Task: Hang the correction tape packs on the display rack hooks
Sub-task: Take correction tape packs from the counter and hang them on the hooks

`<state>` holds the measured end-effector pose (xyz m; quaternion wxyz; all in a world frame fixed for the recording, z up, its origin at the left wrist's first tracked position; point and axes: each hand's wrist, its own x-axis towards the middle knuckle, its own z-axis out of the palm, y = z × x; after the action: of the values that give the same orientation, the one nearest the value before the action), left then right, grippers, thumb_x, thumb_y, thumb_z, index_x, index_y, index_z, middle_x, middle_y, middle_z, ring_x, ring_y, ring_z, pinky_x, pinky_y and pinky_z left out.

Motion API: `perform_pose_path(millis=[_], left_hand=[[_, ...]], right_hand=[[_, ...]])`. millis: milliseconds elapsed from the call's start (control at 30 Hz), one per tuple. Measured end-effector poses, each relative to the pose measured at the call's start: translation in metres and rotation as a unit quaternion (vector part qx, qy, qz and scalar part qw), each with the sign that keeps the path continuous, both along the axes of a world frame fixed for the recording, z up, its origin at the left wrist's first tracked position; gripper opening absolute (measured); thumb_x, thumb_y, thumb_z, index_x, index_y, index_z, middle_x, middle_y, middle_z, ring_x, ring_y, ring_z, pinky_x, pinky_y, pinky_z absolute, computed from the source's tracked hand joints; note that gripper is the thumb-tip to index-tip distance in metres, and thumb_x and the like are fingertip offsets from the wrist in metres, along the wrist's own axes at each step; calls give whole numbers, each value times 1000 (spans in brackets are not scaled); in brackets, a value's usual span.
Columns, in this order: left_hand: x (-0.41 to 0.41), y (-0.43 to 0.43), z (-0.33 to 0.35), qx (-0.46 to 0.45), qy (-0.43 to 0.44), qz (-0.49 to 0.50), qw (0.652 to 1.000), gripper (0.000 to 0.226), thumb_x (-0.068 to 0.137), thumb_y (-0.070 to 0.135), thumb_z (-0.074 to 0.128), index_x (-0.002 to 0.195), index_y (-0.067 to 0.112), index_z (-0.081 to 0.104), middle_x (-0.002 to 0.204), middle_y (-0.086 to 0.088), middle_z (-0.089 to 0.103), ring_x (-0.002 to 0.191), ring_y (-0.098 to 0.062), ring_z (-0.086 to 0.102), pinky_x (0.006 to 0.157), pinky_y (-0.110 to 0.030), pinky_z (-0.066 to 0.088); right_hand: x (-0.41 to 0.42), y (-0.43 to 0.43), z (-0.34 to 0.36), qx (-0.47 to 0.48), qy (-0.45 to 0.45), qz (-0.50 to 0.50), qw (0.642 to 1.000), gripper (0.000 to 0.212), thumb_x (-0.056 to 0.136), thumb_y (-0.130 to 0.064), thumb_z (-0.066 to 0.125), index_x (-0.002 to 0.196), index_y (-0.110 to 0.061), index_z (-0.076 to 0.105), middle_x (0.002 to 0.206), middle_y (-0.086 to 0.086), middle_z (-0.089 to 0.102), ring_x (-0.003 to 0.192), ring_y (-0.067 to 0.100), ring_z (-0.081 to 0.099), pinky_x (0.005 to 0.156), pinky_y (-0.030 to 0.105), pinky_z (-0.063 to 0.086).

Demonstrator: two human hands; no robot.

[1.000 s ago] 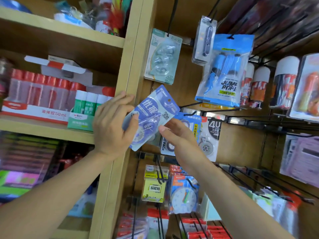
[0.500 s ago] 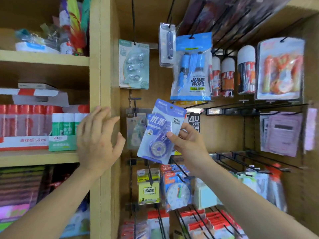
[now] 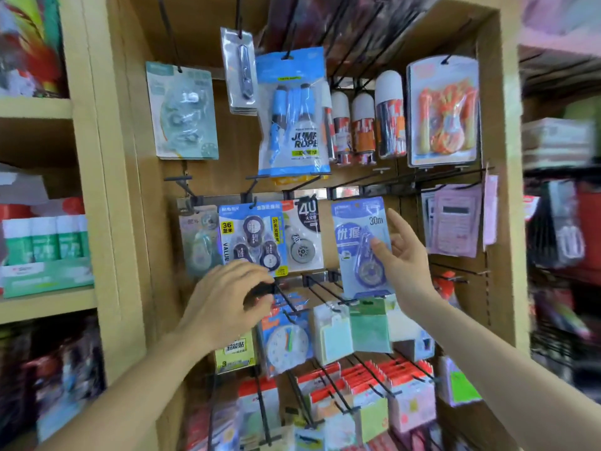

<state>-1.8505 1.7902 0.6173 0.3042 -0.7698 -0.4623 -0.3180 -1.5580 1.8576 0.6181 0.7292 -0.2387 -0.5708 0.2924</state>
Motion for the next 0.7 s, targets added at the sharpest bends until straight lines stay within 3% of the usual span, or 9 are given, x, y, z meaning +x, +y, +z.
perform_pose_path(millis=[67, 167, 233, 400, 467, 567, 700], left_hand=[[8, 15, -7, -111, -11, -4, 994, 55, 87, 68, 42, 126, 36, 64, 131, 22, 60, 122, -3, 53, 92, -25, 39], [13, 37, -17, -242, -2, 24, 970, 95, 68, 99, 24, 140, 43, 51, 143, 25, 48, 132, -1, 44, 104, -26, 38], [16, 44, -20, -299, 37, 50, 952, 96, 66, 100, 28, 145, 48, 42, 146, 29, 41, 133, 0, 44, 105, -27, 40], [17, 41, -21, -334, 51, 44, 940, 78, 74, 87, 51, 144, 60, 29, 146, 36, 31, 116, 4, 52, 93, -26, 46], [17, 40, -23, -330, 64, 56, 940, 76, 80, 79, 53, 147, 60, 24, 154, 33, 25, 126, 1, 50, 98, -28, 45], [17, 37, -25, -319, 66, 57, 944, 77, 81, 76, 54, 148, 60, 21, 161, 29, 20, 140, -2, 40, 104, -29, 42], [20, 29, -24, -316, 51, 42, 947, 70, 80, 73, 57, 137, 73, 17, 160, 32, 20, 141, 0, 39, 105, -29, 40]], right_hand=[[13, 2, 1, 9, 0, -22, 1000, 51, 96, -12, 63, 138, -38, 49, 125, 2, 68, 113, 19, 67, 94, 49, 56], [30, 7, 6, 22, -7, -46, 999, 46, 97, -14, 61, 136, -38, 51, 116, -2, 70, 105, 16, 69, 87, 43, 60], [36, 12, 11, 29, -16, -57, 998, 45, 98, -15, 60, 134, -41, 50, 113, -4, 70, 101, 13, 70, 78, 31, 61], [36, 26, 22, 34, -48, -94, 994, 50, 98, -9, 58, 114, -56, 49, 104, -10, 70, 95, 13, 69, 75, 22, 57], [35, 34, 25, 30, -57, -104, 992, 52, 98, -8, 58, 112, -57, 48, 102, -10, 69, 95, 14, 69, 77, 25, 59], [34, 48, 27, 19, -58, -111, 992, 45, 96, -15, 62, 124, -49, 51, 101, -7, 70, 94, 15, 71, 83, 40, 61], [31, 64, 27, -5, -38, -101, 994, 46, 97, -20, 63, 139, -36, 50, 104, -2, 71, 93, 18, 73, 78, 46, 62]])
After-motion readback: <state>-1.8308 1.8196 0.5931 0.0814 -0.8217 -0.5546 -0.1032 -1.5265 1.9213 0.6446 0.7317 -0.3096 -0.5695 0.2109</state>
